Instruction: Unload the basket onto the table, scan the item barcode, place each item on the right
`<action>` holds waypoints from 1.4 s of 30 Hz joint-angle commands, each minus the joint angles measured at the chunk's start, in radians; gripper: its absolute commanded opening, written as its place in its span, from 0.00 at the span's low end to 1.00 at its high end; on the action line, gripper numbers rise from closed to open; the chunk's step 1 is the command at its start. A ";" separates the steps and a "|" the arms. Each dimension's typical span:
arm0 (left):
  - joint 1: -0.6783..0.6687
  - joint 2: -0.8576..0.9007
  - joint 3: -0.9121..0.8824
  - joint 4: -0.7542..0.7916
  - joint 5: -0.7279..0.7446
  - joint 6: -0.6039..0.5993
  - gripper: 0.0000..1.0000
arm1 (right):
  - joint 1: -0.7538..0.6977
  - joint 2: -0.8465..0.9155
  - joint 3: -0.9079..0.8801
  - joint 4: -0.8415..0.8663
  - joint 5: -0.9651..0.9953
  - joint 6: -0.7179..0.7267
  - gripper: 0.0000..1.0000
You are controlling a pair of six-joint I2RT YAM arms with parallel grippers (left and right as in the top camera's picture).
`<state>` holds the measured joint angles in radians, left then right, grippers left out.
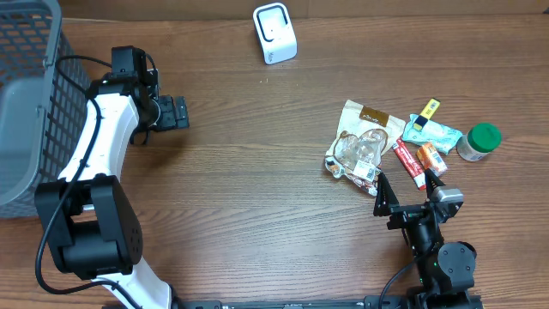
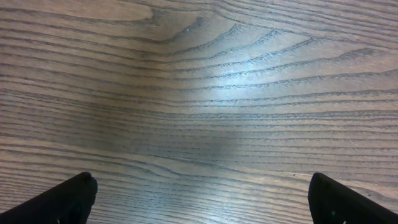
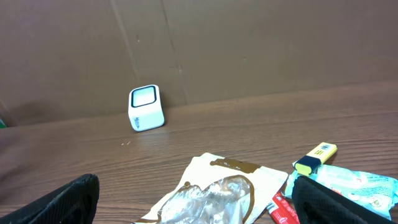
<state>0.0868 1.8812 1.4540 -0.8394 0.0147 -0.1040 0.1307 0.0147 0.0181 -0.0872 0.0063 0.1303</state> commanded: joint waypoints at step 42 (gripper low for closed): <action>-0.029 -1.089 0.010 -0.002 0.004 0.011 1.00 | -0.005 -0.011 -0.010 0.004 -0.002 0.001 1.00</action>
<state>0.0620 0.7921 1.4673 -0.8379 0.0147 -0.1040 0.1307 0.0147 0.0181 -0.0887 0.0059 0.1303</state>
